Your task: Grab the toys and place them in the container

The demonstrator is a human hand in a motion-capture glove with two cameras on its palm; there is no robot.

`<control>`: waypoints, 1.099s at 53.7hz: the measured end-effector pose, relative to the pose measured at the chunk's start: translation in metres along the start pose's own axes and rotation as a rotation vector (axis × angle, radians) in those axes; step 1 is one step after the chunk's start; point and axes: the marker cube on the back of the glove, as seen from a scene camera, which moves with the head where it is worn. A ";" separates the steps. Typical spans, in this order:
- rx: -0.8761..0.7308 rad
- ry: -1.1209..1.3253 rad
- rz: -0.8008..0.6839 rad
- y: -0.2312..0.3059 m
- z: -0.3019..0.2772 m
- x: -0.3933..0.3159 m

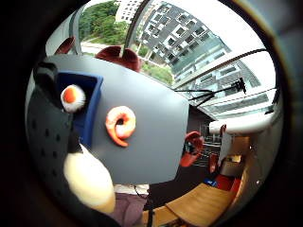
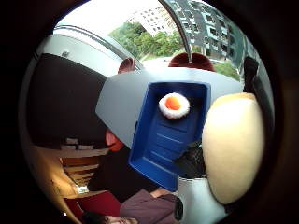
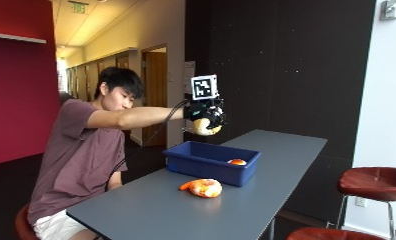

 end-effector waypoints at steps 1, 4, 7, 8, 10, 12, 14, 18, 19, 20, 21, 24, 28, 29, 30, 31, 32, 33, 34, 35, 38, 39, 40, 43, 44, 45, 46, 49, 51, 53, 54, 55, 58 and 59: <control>-0.004 0.026 -0.068 0.001 0.004 -0.007; -0.018 0.118 -0.363 0.008 0.016 -0.023; -0.033 0.145 -0.441 0.008 0.026 -0.041; -0.036 0.132 -0.401 0.006 0.029 -0.050; -0.041 0.080 -0.262 0.002 0.034 -0.071; -0.046 0.044 -0.157 -0.001 0.038 -0.085; -0.055 0.036 -0.130 -0.003 0.042 -0.092; -0.076 0.052 -0.184 0.000 0.051 -0.106; -0.078 0.065 -0.209 0.001 0.052 -0.109; -0.078 0.086 -0.224 0.002 0.054 -0.111; -0.074 0.115 -0.228 0.002 0.055 -0.111; -0.057 0.143 -0.180 -0.001 0.057 -0.114; -0.045 0.125 -0.170 -0.002 0.058 -0.122; -0.045 0.132 -0.183 -0.002 0.058 -0.122; -0.046 0.129 -0.186 -0.002 0.059 -0.124; -0.049 0.115 -0.172 -0.002 0.059 -0.128; -0.052 0.092 -0.148 -0.002 0.060 -0.133; -0.056 0.072 -0.128 -0.002 0.060 -0.137; -0.061 0.061 -0.119 -0.002 0.061 -0.139; -0.068 0.063 -0.116 -0.002 0.062 -0.139; -0.099 0.108 -0.107 -0.001 0.068 -0.136; -0.115 0.128 -0.137 0.001 0.070 -0.136; -0.134 0.149 -0.183 0.004 0.073 -0.136; -0.241 0.207 -0.322 0.011 0.081 -0.130; -0.295 0.217 -0.352 0.014 0.084 -0.128; -0.355 0.213 -0.355 0.016 0.087 -0.129; -0.416 0.191 -0.323 0.017 0.090 -0.132; -0.555 0.070 -0.163 0.017 0.094 -0.148; -0.574 0.048 -0.164 0.019 0.094 -0.152; -0.527 0.066 -0.181 0.018 0.091 -0.150; -0.493 0.064 -0.185 0.017 0.089 -0.149; -0.463 0.056 -0.193 0.017 0.086 -0.147; -0.415 0.068 -0.241 0.015 0.077 -0.137; -0.403 0.102 -0.257 0.015 0.073 -0.129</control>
